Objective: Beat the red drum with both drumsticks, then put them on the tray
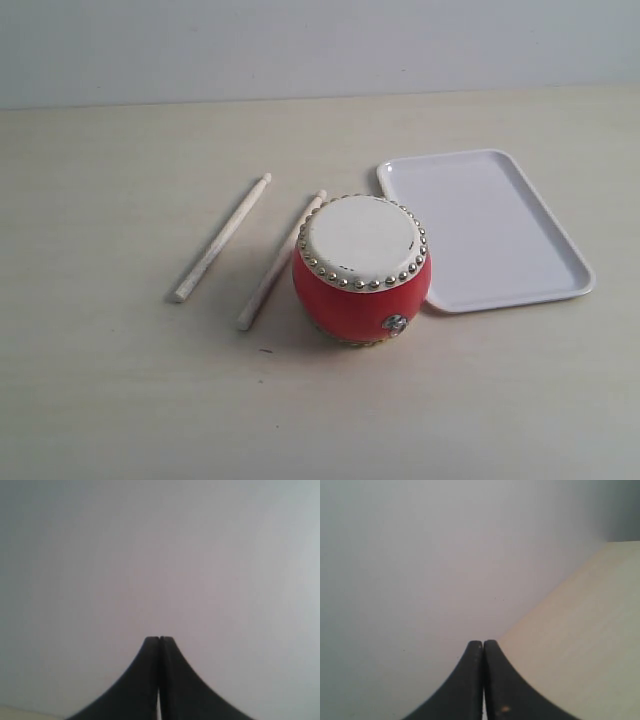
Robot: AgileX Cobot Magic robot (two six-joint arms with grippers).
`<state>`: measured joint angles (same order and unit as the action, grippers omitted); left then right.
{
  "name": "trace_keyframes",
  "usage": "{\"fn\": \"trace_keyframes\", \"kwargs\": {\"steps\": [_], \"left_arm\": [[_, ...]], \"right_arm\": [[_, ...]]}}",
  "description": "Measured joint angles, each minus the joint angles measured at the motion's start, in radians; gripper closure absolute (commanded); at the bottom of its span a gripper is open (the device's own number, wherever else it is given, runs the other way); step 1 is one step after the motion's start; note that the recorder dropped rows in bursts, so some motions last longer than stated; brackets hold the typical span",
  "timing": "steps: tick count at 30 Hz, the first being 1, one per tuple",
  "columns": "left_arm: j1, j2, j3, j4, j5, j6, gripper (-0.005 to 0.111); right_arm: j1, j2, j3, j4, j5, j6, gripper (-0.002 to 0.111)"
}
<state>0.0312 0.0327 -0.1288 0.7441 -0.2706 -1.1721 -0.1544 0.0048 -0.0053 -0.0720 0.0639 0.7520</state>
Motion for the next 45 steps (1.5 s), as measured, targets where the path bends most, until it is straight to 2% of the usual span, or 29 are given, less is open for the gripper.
{"fn": "trace_keyframes", "kwargs": {"steps": [2,4,6,7,8,9,10,12,14,16,18,25,29,33,35,45], "left_arm": [[0.004,0.066,-0.107,0.014,0.086,0.041,0.107],[0.004,0.208,-0.273,0.074,0.23,0.1,0.107],[0.004,0.394,-0.423,0.127,0.361,0.176,0.107],[0.004,0.541,-0.508,0.121,0.461,0.246,0.107],[0.002,0.613,-0.536,0.104,0.503,0.285,0.107],[-0.015,0.753,-0.593,0.015,0.622,0.428,0.107],[-0.025,0.807,-0.618,-0.037,0.69,0.502,0.107],[-0.076,1.031,-0.703,-0.375,0.965,0.875,0.107],[-0.125,1.154,-0.774,-0.661,1.154,1.094,0.107],[-0.198,1.232,-0.842,-0.843,1.293,1.239,0.106],[-0.304,1.285,-0.905,-0.924,1.369,1.285,0.104],[-0.556,1.417,-1.007,-0.955,1.401,1.296,0.087],[-0.647,1.532,-1.066,-0.961,1.398,1.282,0.071],[-0.669,1.638,-1.101,-0.958,1.374,1.259,0.054],[-0.669,1.679,-1.106,-0.948,1.351,1.255,0.05],[-0.669,1.788,-1.107,-0.921,1.191,1.251,0.05]], "right_arm": [[0.0,0.0,0.0,0.0,0.0,0.0,0.108],[0.002,0.0,0.0,0.0,0.002,0.002,0.108],[0.002,0.0,0.0,0.0,0.002,0.002,0.108],[0.002,0.0,0.0,0.0,0.002,0.002,0.108],[0.002,0.0,0.0,0.0,0.002,0.002,0.108],[0.002,0.0,0.0,-0.002,0.002,-0.003,0.108],[0.002,0.0,0.0,-0.002,0.002,-0.007,0.108],[0.002,0.0,0.0,-0.004,0.002,-0.011,0.108],[0.002,0.0,0.0,-0.004,0.002,-0.011,0.108],[0.002,0.0,0.0,-0.004,0.002,-0.013,0.108],[0.002,0.0,0.0,-0.004,0.002,-0.015,0.108],[0.002,0.0,0.0,-0.004,0.002,-0.015,0.108],[0.002,0.0,0.0,-0.004,0.002,-0.015,0.108],[0.002,0.0,0.0,-0.004,0.002,-0.015,0.108],[0.002,0.0,0.0,-0.004,0.002,-0.015,0.108],[0.002,0.0,0.0,-0.004,0.002,-0.015,0.108]]}}
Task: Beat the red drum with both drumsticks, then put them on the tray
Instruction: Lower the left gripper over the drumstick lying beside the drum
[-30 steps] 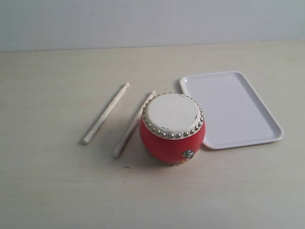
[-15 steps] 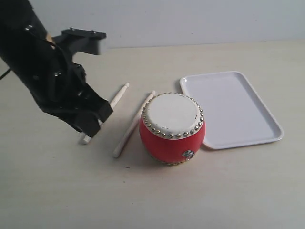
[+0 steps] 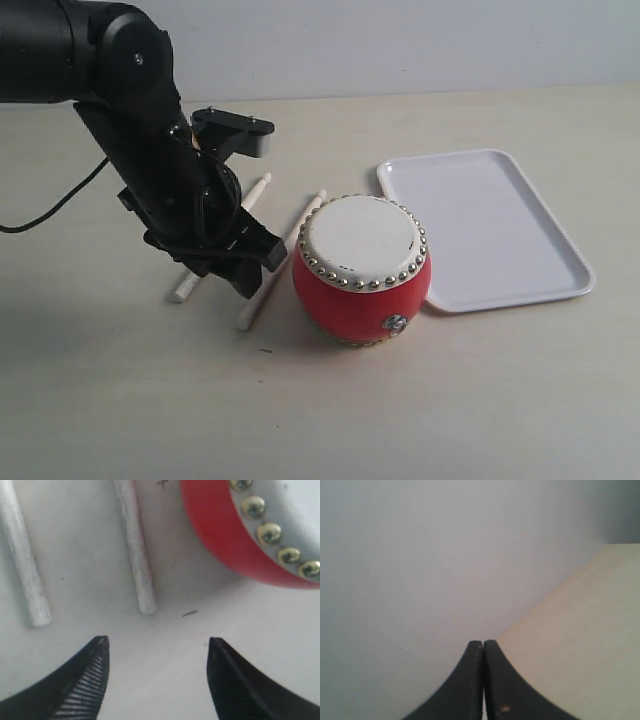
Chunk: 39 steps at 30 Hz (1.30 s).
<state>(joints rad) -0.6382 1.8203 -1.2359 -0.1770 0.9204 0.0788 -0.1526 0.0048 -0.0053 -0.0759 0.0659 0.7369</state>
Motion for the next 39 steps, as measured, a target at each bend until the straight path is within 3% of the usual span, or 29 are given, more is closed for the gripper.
{"fn": "trace_keyframes", "kwargs": {"steps": [24,39], "left_arm": [[0.0,0.099,0.0,0.004,-0.145,-0.003,0.05],[0.0,0.163,-0.003,0.004,-0.163,-0.007,0.05]], "right_arm": [[0.0,0.0,0.0,0.002,0.0,0.0,0.108],[0.0,0.0,0.0,0.002,0.0,0.0,0.108]]}}
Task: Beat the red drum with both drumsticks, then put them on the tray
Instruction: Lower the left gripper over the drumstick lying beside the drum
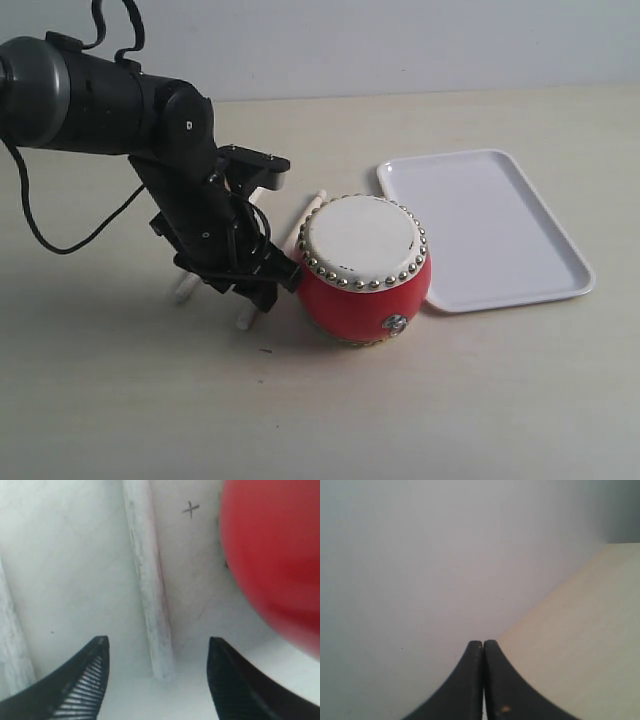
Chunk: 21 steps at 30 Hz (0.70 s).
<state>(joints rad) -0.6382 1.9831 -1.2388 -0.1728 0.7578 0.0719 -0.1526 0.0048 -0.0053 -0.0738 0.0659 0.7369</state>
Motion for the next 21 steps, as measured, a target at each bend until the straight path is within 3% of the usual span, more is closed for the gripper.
{"fn": "trace_keyframes", "kwargs": {"steps": [21], "left_arm": [[0.0,0.048,0.0,0.021,-0.017,-0.024,0.054]], "right_arm": [[0.0,0.0,0.0,0.0,0.0,0.0,0.108]]}}
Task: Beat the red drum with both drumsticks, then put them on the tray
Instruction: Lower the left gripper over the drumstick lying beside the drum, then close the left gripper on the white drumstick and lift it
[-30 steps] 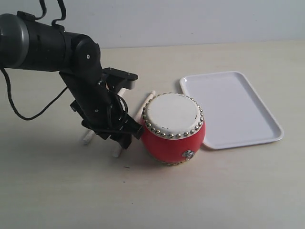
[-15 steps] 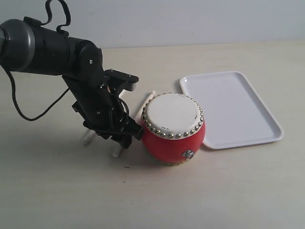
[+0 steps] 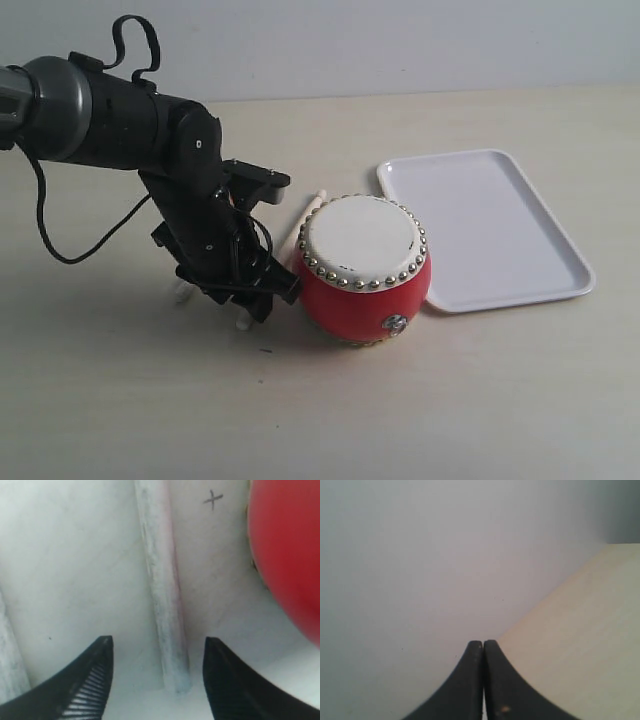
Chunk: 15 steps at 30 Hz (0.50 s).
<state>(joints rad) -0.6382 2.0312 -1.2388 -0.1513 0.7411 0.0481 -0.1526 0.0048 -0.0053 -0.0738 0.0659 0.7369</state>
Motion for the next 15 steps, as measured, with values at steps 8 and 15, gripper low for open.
{"fn": "trace_keyframes", "kwargs": {"steps": [8,15], "left_arm": [[0.0,0.007,0.0,0.004,0.002,0.0,0.054],[0.0,0.017,0.0,0.011,0.002,-0.002,0.054]], "right_arm": [[0.0,0.0,0.0,0.0,0.0,0.0,0.108],[0.0,0.0,0.0,0.0,0.0,0.0,0.108]]}}
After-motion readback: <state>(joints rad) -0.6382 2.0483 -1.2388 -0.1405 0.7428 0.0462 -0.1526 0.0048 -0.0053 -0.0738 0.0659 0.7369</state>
